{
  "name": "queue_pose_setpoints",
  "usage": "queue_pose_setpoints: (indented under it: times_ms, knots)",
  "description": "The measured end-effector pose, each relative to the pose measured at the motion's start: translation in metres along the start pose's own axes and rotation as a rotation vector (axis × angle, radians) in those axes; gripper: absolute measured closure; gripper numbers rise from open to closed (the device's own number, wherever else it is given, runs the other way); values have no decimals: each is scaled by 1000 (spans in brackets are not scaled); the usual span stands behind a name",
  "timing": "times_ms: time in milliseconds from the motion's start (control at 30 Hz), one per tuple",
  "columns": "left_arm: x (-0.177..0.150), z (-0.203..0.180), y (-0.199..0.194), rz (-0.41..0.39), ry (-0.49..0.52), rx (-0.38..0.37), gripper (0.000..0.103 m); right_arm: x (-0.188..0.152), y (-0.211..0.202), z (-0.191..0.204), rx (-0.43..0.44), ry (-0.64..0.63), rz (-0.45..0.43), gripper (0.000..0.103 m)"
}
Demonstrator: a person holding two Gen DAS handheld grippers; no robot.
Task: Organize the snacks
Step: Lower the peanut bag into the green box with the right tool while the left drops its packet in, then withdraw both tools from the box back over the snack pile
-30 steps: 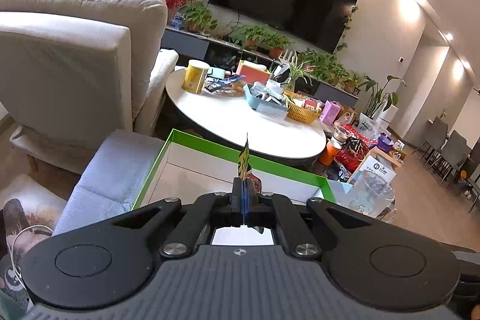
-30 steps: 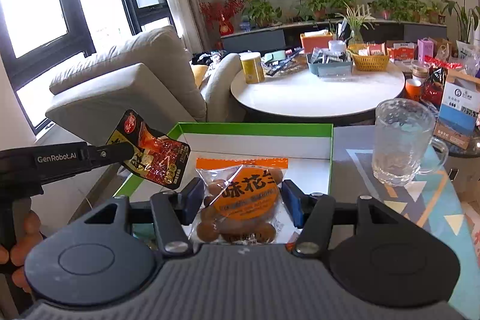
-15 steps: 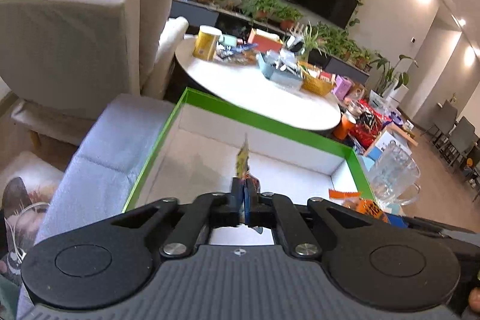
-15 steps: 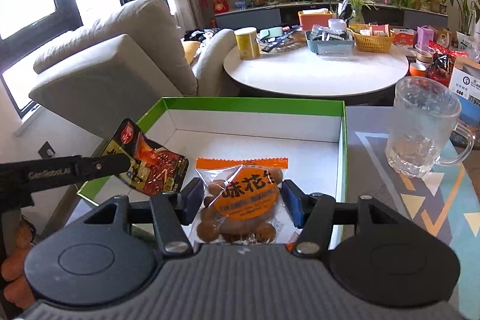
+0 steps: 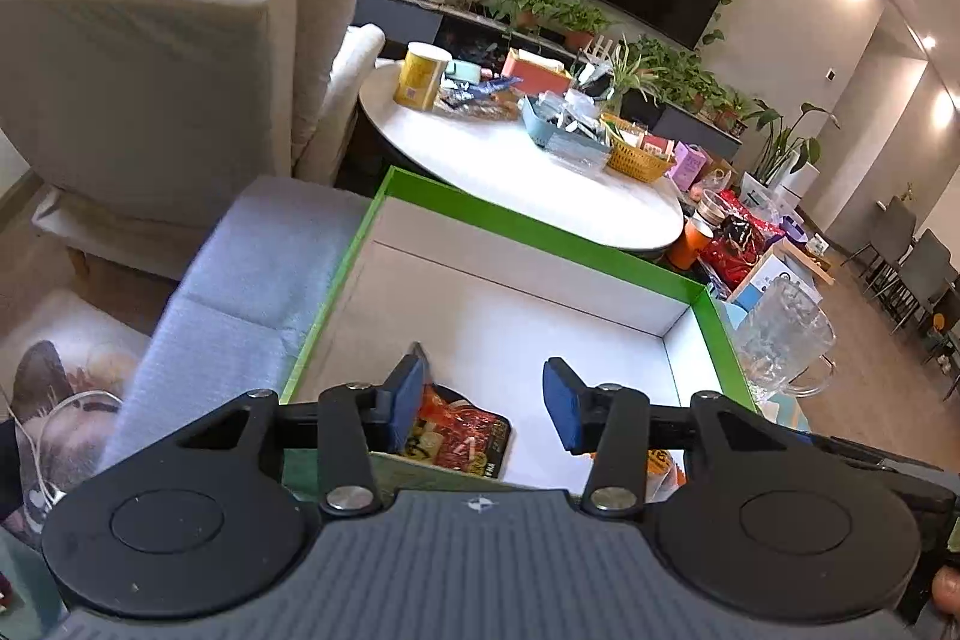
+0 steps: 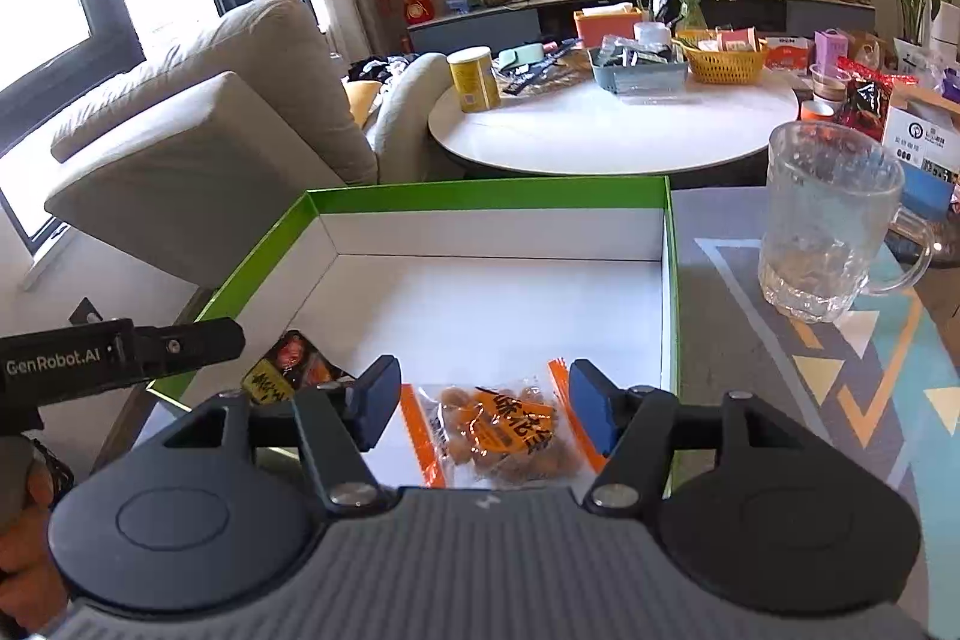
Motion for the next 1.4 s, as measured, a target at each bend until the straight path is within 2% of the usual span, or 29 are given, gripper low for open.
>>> queue_pose_setpoints:
  times_ms: [167,267,367,467,600,767,900,1000,1133,1267,1400]
  knots:
    - [-4,14,-17,-2,-14,-3,61,-3,-14,4,18,-7,-16,48]
    - [-14,14,-23,21,13,-27,61,-6,-20,10,42,-28,-10,48]
    - [-26,2,-24,45,69,-75,61,-11,-27,14,32,-57,-11,48]
    - [-39,-18,-16,84,153,-133,61,-15,-33,13,21,-59,-14,48]
    - [-51,-33,3,91,240,-134,61,-16,-40,11,12,-50,-16,48]
    - [-66,-32,25,173,191,-137,60,-21,-44,6,-11,-41,-11,48]
    - [-77,-38,12,162,255,-167,60,-26,-44,2,-19,-26,-1,48]
    - [-87,-45,-2,205,325,-204,60,-28,-48,2,-21,-23,-4,48]
    - [-106,-51,-24,218,432,-210,61,-28,-56,6,-17,-21,-19,48]
    - [-120,-41,-45,234,436,-243,61,-32,-68,11,-15,-31,-34,48]
    - [-126,-25,-59,219,420,-197,61,-40,-81,14,-23,-42,-48,48]
Point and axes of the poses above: each gripper's, at about its wrist camera, not at the fingertips, and y roughly the way its jaws point, z to its left, x to its top, the point moved 5 cm from there along y, roughly the way its jaws point, and after that the axes turned 15 degrees about x, right-handed, at the moved point
